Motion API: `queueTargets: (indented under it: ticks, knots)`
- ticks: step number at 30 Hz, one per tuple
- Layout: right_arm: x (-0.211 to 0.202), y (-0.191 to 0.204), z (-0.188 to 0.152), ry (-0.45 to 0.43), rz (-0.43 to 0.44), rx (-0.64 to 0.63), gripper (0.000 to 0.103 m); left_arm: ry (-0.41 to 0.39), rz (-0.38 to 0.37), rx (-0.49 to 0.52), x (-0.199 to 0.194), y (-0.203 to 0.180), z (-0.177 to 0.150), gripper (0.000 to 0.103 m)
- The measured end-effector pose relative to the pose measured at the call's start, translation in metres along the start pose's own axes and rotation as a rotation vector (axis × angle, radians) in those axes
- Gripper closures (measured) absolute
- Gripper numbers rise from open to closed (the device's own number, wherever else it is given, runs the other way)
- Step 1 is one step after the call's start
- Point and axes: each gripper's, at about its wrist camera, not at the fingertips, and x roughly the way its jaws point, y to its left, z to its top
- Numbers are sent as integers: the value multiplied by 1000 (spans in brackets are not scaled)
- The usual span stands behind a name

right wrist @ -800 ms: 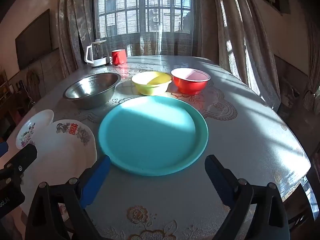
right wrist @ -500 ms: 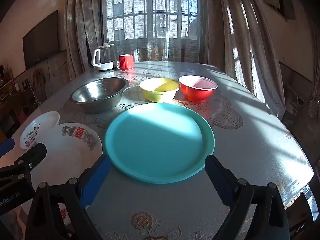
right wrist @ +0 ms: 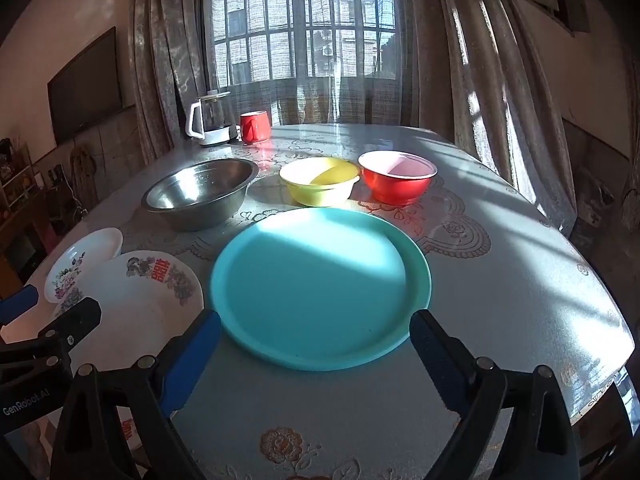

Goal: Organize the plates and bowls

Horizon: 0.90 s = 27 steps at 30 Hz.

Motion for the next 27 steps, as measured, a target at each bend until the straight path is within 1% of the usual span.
queueTargets:
  ticks: [27]
  knots:
    - [0, -1, 1, 4, 14, 10, 6, 4, -11, 15, -4, -6, 1, 0]
